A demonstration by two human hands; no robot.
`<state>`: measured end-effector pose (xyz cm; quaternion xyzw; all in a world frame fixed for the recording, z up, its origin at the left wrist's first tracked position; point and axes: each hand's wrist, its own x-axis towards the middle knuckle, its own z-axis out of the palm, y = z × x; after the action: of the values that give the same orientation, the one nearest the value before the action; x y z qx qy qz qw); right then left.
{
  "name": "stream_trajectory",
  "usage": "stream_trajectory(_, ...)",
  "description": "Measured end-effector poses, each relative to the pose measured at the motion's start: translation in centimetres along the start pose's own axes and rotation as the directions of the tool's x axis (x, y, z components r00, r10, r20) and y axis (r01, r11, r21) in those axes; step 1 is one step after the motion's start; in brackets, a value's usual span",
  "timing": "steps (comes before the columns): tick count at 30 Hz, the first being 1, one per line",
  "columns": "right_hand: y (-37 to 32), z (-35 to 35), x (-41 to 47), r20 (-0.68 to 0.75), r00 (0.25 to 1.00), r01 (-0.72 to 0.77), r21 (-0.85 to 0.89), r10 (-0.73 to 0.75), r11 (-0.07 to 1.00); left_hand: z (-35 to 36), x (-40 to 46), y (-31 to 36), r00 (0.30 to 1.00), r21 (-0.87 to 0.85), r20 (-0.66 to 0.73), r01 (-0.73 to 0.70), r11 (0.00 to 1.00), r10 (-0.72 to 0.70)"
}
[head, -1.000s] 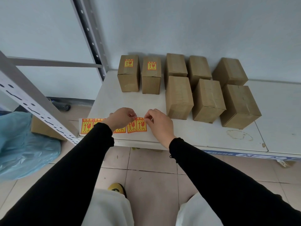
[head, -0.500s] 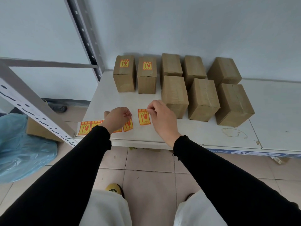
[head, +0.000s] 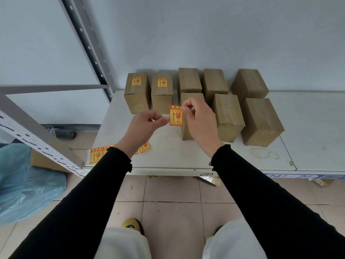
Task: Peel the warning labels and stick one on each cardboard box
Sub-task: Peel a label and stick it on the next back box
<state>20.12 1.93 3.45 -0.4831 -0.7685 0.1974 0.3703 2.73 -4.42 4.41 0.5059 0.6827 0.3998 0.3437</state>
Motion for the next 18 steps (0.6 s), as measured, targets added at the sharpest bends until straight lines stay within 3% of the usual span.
stream_trajectory(10, 1.4, -2.0, 2.8, -0.074, 0.997, -0.018, 0.070, 0.023, 0.997, 2.3, 2.9, 2.9, 0.999, 0.038, 0.030, -0.021, 0.999, 0.020)
stream_trajectory(18, 3.8, -4.1, 11.6, 0.071, 0.989, -0.133, 0.112, 0.126, 0.985, 3.4, 10.3, 7.4, 0.997, 0.092, 0.069, -0.047, 0.995, 0.040)
